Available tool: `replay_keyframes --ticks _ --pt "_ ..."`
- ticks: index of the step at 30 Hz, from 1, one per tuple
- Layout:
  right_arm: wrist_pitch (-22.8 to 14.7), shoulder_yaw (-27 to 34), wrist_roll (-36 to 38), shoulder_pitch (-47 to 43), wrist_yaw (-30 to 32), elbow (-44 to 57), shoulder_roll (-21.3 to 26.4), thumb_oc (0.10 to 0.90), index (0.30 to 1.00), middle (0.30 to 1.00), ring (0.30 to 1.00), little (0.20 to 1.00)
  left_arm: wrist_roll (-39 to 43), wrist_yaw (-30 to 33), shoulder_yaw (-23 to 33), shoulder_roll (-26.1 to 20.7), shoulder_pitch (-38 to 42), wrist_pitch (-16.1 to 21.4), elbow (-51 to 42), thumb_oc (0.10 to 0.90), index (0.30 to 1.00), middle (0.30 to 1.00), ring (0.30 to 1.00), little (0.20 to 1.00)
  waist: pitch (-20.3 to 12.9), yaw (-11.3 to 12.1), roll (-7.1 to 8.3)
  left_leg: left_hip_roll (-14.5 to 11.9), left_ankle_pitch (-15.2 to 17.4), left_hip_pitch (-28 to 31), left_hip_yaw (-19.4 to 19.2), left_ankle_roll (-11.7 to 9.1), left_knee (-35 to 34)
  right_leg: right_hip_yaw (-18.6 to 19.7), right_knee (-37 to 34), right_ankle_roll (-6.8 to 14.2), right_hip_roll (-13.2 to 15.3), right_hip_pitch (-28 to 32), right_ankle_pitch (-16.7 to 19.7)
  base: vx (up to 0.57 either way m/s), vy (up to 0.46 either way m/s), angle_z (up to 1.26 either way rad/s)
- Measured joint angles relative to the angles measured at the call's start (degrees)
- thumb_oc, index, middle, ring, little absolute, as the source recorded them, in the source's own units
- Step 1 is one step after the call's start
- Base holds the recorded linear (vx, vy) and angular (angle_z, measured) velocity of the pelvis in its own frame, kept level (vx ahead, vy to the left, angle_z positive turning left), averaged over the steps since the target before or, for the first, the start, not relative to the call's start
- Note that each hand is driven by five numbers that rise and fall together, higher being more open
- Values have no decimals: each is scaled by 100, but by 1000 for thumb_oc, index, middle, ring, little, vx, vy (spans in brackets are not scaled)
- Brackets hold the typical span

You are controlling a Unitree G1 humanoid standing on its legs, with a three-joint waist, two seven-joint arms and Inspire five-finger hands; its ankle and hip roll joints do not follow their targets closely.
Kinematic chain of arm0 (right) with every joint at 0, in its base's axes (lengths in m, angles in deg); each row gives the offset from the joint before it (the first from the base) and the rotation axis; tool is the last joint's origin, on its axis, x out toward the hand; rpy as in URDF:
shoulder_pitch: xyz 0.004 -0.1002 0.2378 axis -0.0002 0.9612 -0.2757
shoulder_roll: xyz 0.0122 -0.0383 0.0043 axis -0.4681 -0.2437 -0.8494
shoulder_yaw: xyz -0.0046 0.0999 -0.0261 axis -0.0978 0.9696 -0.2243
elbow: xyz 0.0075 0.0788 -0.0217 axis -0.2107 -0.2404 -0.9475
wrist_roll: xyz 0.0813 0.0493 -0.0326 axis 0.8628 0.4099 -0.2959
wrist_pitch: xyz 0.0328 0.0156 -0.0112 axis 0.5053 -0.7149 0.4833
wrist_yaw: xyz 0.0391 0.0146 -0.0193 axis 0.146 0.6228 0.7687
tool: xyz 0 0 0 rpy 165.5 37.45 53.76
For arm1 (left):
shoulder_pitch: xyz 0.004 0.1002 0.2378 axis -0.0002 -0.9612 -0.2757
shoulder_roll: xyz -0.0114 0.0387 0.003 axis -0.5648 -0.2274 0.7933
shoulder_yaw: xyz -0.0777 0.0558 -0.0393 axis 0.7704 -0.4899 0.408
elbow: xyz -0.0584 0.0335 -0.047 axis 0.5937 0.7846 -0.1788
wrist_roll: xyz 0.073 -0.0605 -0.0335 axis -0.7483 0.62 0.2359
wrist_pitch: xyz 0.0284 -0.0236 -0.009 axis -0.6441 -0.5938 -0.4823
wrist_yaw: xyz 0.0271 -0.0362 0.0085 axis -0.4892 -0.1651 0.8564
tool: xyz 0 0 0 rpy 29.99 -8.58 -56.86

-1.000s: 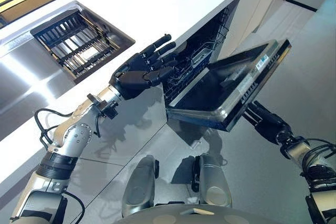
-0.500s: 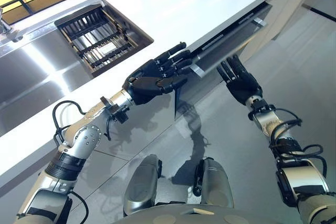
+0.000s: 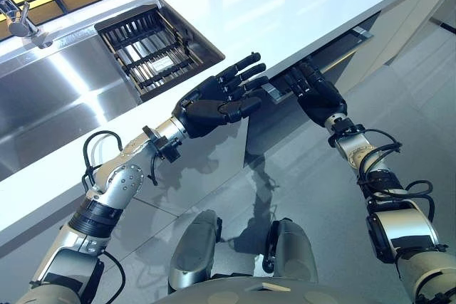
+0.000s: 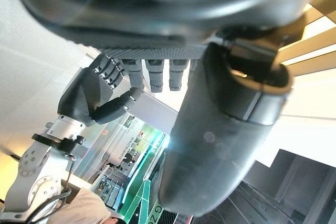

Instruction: Pick up plates and place into dishwasher.

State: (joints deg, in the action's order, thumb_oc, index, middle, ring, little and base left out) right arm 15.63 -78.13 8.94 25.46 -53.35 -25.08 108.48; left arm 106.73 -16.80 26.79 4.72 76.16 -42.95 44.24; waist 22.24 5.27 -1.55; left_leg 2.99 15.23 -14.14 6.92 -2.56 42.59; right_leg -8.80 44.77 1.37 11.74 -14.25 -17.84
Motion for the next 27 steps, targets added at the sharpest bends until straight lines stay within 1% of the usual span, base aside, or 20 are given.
replay_keyframes --ticks 5,6,8,9,11,13,16,18,20,21,22,23,24,27 --pt "-421 -94 -432 283 302 1 -41 800 900 900 900 900 -7 -140 22 -1 7 20 9 800 900 900 900 900 -7 -26 19 -14 -18 155 7 11 -172 24 -187 6 -53 155 11 -57 7 3" --pt "-531 -90 -461 396 347 9 -83 800 900 900 900 900 -13 -173 22 0 4 20 10 800 900 900 900 900 -30 -42 49 -15 -26 194 -1 19 -238 30 -242 18 -56 190 18 -44 9 -1" --pt "-885 -43 -516 822 379 96 -323 800 900 900 900 900 -42 -318 52 0 -4 48 10 800 900 900 900 900 -119 -56 130 -42 -83 313 -13 4 -465 45 -463 38 -111 298 72 -37 13 -3" --pt "-971 -25 -515 951 384 127 -406 800 900 900 900 900 -66 -352 60 1 -4 58 9 800 900 900 900 900 -137 -63 141 -69 -105 354 -23 -8 -533 52 -555 54 -147 344 115 -23 14 -10" --pt "-1180 -8 -524 1391 463 164 -719 800 900 900 900 900 -127 -457 98 1 -41 108 10 800 900 900 900 900 -209 -73 197 -148 -147 540 -61 -19 -795 61 -857 74 -239 534 212 -25 17 -13" --pt "-1357 -10 -528 1908 477 165 -1026 800 900 900 900 900 -150 -611 122 5 -110 246 11 800 900 900 900 900 -296 -94 250 -189 -226 749 -123 -11 -1115 64 -1151 93 -277 713 305 -19 21 -11" --pt "-1439 -92 -570 2559 513 167 -1266 800 900 900 900 900 -184 -839 179 26 -320 422 8 800 900 900 900 900 -480 -178 248 -218 -444 1057 -225 17 -1765 122 -1729 132 -325 938 530 -16 18 -15" --pt "-1458 -103 -580 2760 577 167 -1372 800 900 900 900 900 -250 -925 272 67 -453 427 4 800 900 900 900 900 -547 -257 246 -245 -563 1246 -280 30 -2107 190 -2058 157 -382 1103 668 -9 9 -16" --pt "-1510 -145 -617 2995 596 168 -1465 800 900 900 900 900 -352 -991 288 108 -592 432 4 800 900 900 900 900 -734 -298 233 -308 -724 1433 -359 38 -2537 219 -2562 165 -464 1278 898 1 8 -20" --pt "-1524 -149 -620 3071 597 167 -1512 800 900 900 900 900 -353 -1002 288 115 -648 433 3 800 900 900 900 900 -830 -347 246 -311 -821 1502 -364 45 -2738 217 -2763 177 -474 1333 987 8 11 -8" --pt "-1530 -154 -622 3101 604 167 -1535 800 900 900 900 900 -355 -999 289 128 -671 438 3 800 900 900 900 900 -855 -392 238 -312 -899 1601 -371 50 -2920 213 -2942 188 -484 1427 1063 7 13 -8" --pt "-1569 -157 -627 3155 613 167 -1583 800 900 900 900 900 -370 -996 288 155 -726 456 3 800 900 900 900 900 -952 -407 223 -326 -1008 1696 -419 59 -3175 234 -3192 199 -504 1492 1184 12 14 -14" --pt "-1601 -171 -626 3207 622 168 -1631 800 900 900 900 900 -419 -992 288 175 -769 498 3 800 900 900 900 900 -1099 -413 207 -356 -1100 1714 -472 64 -3387 266 -3413 204 -531 1499 1304 -21 15 -23" --pt "-1686 -329 -652 3312 721 199 -1790 800 900 900 900 900 -514 -978 325 206 -832 674 -15 800 900 900 900 900 -1264 -462 178 -390 -1360 1950 -552 72 -3944 324 -3994 222 -596 1704 1601 -7 14 -13"
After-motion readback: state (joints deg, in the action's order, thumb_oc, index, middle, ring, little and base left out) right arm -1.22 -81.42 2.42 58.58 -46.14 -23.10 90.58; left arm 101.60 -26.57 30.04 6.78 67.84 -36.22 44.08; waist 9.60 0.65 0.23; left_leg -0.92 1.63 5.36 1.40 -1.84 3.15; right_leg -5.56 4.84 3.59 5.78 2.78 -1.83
